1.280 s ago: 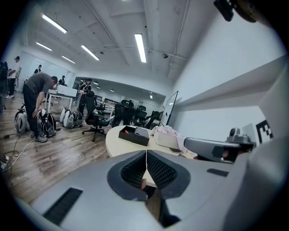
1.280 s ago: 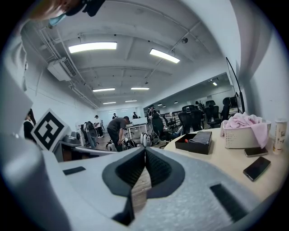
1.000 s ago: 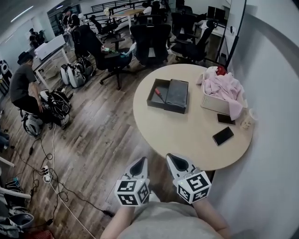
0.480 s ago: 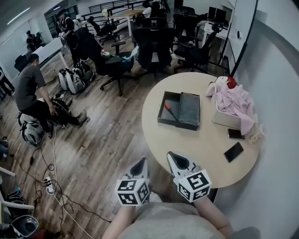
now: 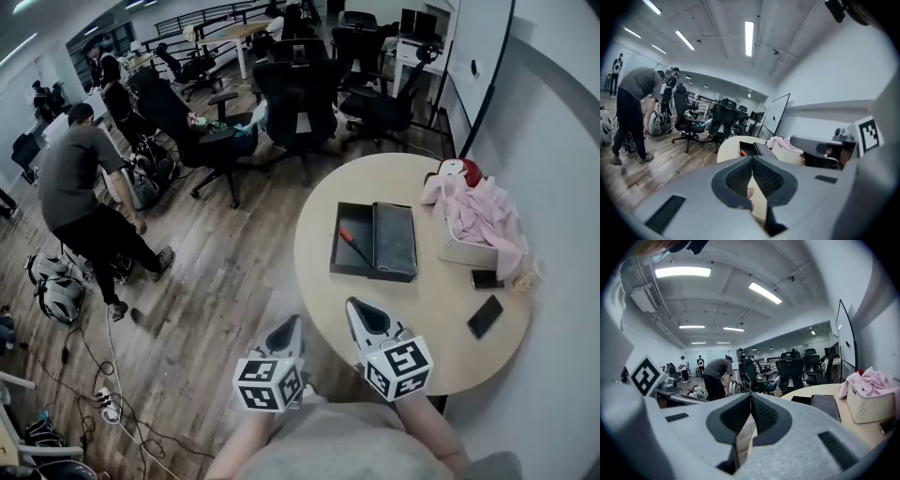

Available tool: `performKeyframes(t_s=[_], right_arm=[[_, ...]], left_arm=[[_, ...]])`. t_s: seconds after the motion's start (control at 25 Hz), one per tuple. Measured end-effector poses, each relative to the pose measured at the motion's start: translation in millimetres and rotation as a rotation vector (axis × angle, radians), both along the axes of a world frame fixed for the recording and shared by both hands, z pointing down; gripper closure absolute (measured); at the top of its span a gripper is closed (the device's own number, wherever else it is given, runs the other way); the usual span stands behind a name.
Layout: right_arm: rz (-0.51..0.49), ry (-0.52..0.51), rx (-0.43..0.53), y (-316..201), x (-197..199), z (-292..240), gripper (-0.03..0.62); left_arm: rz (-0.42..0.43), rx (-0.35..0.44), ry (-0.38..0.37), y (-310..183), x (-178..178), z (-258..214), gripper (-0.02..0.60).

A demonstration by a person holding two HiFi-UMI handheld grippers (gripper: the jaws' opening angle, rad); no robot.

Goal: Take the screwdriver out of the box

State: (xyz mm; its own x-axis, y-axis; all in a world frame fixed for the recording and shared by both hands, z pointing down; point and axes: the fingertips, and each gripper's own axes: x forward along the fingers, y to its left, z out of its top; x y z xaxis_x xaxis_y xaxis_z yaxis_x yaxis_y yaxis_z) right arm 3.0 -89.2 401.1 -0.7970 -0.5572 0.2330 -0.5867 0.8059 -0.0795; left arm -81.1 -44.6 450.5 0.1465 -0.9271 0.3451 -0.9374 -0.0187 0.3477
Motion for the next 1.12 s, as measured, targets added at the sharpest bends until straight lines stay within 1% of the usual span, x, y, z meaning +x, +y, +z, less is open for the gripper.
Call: performKeyframes(t_s=[0.28,0.48,0.68,0.88,1.0,1.12], right_arm=[[0.05,0.015,0.004,-31,-30,7,0.592],[0.071,0.047,0.015,-49,-44,7,0.592],[0.095,0.086,0.017,-76,-53,14,0.592],[0.124,0.125,0.014,-110,-60,30,0.592],[0.165,0.135,-0.008,-133,-62,41,0.592],[0.219,0.151,-0.025,-160,-59,50,0.592]], left_arm=[[0.05,-0.022,0.004,-29,-32,12,0.578],[0.05,-0.032,0.015,-39,-53,14,0.578],[0.041,-0.047,0.024,-49,-68,20,0.578],[0.068,-0.061,0.013,-76,-82,30,0.578],[0.084,-0.072,0.0,-96,-95,36,0.578],[0.121,-0.072,-0.009,-118,-104,35,0.577]])
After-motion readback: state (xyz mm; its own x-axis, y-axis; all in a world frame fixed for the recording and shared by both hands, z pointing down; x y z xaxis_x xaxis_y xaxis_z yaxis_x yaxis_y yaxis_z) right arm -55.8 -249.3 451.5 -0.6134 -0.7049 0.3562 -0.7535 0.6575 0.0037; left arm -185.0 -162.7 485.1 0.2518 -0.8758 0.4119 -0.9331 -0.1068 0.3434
